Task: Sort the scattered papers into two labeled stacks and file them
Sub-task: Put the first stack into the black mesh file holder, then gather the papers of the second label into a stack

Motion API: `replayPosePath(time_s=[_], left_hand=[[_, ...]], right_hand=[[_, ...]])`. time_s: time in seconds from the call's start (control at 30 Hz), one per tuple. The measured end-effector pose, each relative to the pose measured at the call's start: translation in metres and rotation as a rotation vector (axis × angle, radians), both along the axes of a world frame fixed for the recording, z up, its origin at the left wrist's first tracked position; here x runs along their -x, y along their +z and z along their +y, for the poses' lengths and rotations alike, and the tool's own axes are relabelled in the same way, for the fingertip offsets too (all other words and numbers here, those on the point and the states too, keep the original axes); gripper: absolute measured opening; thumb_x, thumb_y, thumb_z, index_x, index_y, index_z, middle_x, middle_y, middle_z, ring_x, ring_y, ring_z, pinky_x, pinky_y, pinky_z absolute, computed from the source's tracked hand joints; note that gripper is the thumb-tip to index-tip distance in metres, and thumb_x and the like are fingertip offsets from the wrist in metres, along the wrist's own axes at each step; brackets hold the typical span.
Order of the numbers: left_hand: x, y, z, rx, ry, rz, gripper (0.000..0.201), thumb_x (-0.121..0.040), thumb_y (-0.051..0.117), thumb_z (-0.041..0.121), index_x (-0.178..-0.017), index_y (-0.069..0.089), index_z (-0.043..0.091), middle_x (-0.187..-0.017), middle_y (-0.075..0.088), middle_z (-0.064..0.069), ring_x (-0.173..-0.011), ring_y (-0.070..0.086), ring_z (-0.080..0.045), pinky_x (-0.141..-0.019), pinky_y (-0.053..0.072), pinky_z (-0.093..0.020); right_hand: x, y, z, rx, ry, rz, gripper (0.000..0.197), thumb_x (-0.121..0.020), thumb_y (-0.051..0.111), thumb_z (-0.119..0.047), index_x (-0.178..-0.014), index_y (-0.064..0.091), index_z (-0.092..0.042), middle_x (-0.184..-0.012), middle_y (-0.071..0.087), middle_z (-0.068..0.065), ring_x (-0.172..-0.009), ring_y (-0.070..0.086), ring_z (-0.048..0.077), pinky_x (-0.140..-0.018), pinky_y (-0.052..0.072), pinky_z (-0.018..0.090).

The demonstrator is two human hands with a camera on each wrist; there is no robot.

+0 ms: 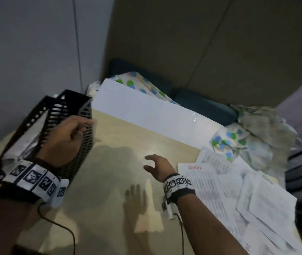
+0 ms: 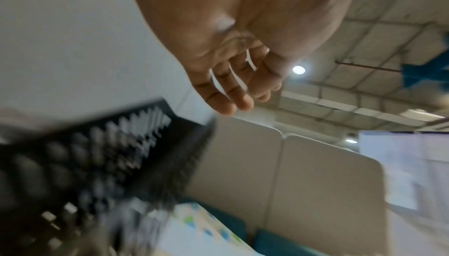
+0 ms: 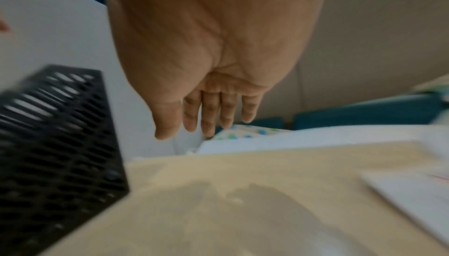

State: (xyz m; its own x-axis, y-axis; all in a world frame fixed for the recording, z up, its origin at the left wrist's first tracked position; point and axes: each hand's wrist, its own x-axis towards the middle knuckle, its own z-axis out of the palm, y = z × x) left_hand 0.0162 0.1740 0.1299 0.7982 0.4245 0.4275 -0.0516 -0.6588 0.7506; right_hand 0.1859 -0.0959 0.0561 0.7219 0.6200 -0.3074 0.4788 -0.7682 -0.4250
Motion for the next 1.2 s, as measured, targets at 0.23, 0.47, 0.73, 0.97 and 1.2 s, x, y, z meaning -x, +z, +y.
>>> replayPosePath(time_s=[0.23, 0.47, 0.73, 0.97, 1.2], left_hand=[[-0.074, -0.081, -0.145, 0.075, -0.331, 0.315, 0.058, -0.081, 0.048, -0.012, -0.091, 0.055, 0.045, -0.103, 0.055, 0.021, -0.092, 0.056, 0.0, -0.071, 0.041, -0.012], [-0.108, -0.153, -0.252, 0.218, -0.298, 0.74, 0.033, -0.086, 0.049, -0.002, -0.109, 0.063, 0.018, -0.116, 0.064, -0.004, -0.096, 0.06, -0.021, -0.088, 0.047, -0.029], [-0.117, -0.191, -0.315, 0.51, -0.01, 0.843, 0.08, -0.078, 0.074, 0.038, -0.142, 0.032, 0.016, -0.128, 0.058, -0.007, -0.112, 0.058, -0.031, -0.093, 0.047, -0.037], [-0.112, -0.179, -0.305, 0.322, 0.061, 0.819, 0.029, -0.088, 0.059, 0.02, -0.113, 0.063, 0.006, -0.111, 0.068, -0.019, -0.092, 0.062, -0.031, -0.077, 0.046, -0.03], [-0.091, -0.187, -0.267, 0.336, 0.008, 0.818, 0.07, -0.084, 0.051, 0.003, -0.145, 0.029, 0.027, -0.121, 0.059, -0.014, -0.094, 0.059, -0.03, -0.076, 0.042, -0.031]], right_hand=[[0.016, -0.07, -0.235, 0.293, -0.45, 0.04, 0.049, -0.092, 0.054, -0.033, -0.14, 0.043, -0.024, -0.152, 0.034, 0.002, -0.138, 0.034, 0.021, -0.112, 0.03, 0.033], [0.05, -0.089, -0.312, 0.39, -0.379, 0.177, 0.059, -0.095, 0.049, -0.028, -0.149, 0.026, -0.023, -0.159, 0.018, 0.001, -0.143, 0.027, 0.02, -0.117, 0.025, 0.036], [0.08, -0.09, -0.279, 0.182, -0.038, 0.165, 0.034, -0.092, 0.049, -0.026, -0.126, 0.054, -0.028, -0.135, 0.05, -0.003, -0.121, 0.052, 0.02, -0.104, 0.043, 0.038], [0.055, -0.113, -0.341, 0.135, -0.26, -0.134, 0.048, -0.09, 0.056, -0.023, -0.135, 0.044, -0.036, -0.15, 0.037, -0.009, -0.14, 0.031, 0.013, -0.117, 0.023, 0.035], [0.053, -0.119, -0.312, 0.19, -0.002, -0.05, 0.061, -0.091, 0.054, -0.032, -0.147, 0.031, -0.026, -0.159, 0.018, -0.004, -0.147, 0.016, 0.02, -0.118, 0.01, 0.035]])
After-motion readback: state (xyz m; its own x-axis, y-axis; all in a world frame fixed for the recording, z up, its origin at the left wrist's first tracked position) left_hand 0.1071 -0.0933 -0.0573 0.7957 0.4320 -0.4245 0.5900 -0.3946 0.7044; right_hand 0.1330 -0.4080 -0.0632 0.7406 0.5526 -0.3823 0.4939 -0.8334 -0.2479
